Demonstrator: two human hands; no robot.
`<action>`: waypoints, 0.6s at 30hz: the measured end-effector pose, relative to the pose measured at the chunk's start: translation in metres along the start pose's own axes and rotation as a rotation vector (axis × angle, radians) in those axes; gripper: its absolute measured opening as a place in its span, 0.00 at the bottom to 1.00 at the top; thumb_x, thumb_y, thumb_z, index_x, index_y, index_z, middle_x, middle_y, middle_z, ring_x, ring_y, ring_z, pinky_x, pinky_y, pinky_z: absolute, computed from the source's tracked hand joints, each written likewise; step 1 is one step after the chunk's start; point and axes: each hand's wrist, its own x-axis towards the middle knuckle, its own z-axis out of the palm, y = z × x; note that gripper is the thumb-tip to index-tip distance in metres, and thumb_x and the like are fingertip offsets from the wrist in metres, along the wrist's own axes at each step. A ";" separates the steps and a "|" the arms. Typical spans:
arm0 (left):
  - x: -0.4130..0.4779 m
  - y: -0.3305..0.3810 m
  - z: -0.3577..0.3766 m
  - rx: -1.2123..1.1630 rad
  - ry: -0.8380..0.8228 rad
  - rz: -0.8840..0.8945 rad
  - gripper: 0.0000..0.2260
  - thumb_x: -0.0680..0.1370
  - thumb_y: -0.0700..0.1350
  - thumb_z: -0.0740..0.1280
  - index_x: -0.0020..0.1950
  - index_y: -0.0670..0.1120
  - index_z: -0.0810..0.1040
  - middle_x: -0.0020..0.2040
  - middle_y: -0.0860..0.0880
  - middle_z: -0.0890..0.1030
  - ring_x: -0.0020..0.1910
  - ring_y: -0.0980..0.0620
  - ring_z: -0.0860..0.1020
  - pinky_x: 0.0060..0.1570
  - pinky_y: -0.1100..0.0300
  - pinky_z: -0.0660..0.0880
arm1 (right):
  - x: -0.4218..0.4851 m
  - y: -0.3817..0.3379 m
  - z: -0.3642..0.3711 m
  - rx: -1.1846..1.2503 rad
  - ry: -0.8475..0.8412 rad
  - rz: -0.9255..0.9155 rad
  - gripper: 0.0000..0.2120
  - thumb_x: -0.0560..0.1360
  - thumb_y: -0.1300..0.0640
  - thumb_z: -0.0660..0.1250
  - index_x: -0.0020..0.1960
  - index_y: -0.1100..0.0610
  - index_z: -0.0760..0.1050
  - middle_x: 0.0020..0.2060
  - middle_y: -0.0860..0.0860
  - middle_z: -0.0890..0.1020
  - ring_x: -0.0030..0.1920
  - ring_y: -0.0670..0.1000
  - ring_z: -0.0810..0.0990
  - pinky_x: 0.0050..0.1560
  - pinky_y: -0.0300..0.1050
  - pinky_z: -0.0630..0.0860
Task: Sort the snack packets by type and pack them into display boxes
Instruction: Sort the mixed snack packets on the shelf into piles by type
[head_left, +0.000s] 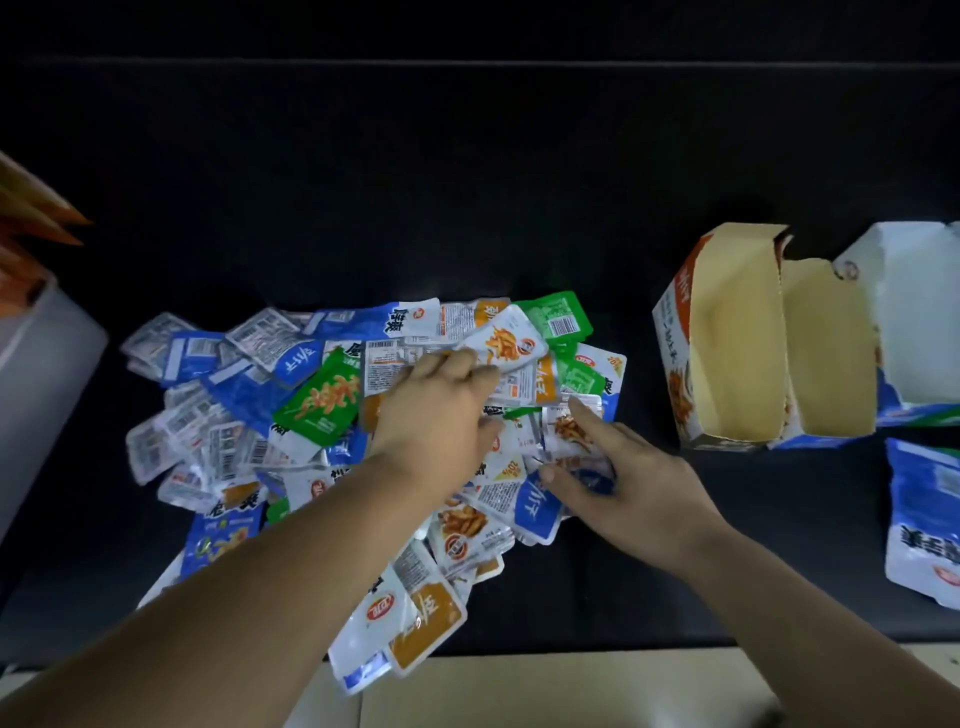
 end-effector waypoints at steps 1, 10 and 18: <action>-0.004 0.003 0.001 0.002 0.049 0.015 0.25 0.81 0.56 0.67 0.77 0.52 0.71 0.72 0.50 0.75 0.69 0.44 0.73 0.69 0.46 0.71 | 0.000 0.002 -0.001 0.022 -0.007 0.018 0.38 0.75 0.32 0.67 0.81 0.34 0.55 0.63 0.30 0.71 0.55 0.30 0.73 0.48 0.20 0.67; -0.039 0.014 0.003 -0.107 0.287 0.082 0.16 0.77 0.38 0.70 0.64 0.47 0.83 0.51 0.50 0.85 0.44 0.47 0.81 0.32 0.55 0.80 | -0.001 0.012 -0.001 0.218 -0.091 0.097 0.40 0.75 0.34 0.69 0.80 0.30 0.51 0.74 0.35 0.69 0.67 0.36 0.68 0.55 0.25 0.66; -0.035 -0.029 -0.029 -0.038 0.480 -0.140 0.13 0.79 0.42 0.68 0.61 0.45 0.85 0.62 0.44 0.83 0.58 0.39 0.78 0.51 0.44 0.81 | 0.000 0.014 0.006 0.136 -0.064 0.017 0.40 0.74 0.32 0.69 0.80 0.30 0.52 0.75 0.32 0.64 0.75 0.38 0.65 0.63 0.27 0.63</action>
